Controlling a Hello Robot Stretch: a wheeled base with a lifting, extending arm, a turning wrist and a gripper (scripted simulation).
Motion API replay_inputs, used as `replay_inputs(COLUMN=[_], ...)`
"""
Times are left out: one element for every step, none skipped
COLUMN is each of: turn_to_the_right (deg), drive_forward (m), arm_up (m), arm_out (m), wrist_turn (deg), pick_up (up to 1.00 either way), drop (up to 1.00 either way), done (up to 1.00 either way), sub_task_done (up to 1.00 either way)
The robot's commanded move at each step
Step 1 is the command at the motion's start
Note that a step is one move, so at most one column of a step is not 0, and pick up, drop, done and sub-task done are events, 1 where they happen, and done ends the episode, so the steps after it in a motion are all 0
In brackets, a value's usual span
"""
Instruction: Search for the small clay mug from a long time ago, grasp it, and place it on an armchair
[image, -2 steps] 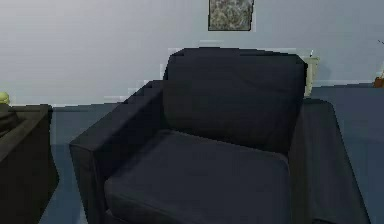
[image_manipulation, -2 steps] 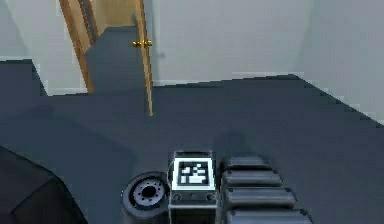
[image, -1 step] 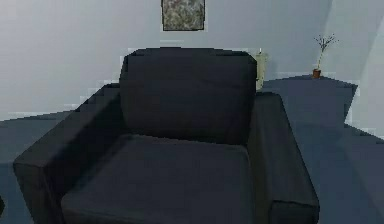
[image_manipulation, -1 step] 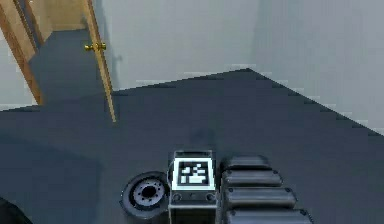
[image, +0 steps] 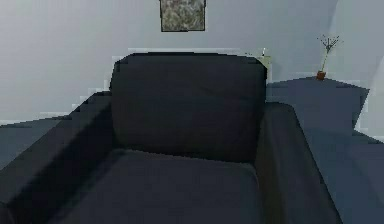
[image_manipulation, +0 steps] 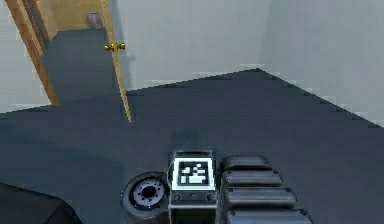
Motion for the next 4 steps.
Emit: replay_inputs(turn_to_the_right=[-45.0,-45.0,-21.0,0.0], drive_forward=[0.0,0.0,0.0,0.0], arm_up=[0.0,0.0,0.0,0.0], arm_out=[0.0,0.0,0.0,0.48], wrist_turn=[0.0,0.0,0.0,0.0], pick_up=[0.0,0.0,0.0,0.0], drop=[0.0,0.0,0.0,0.0], done=[0.0,0.0,0.0,0.0], sub_task_done=[0.0,0.0,0.0,0.0])
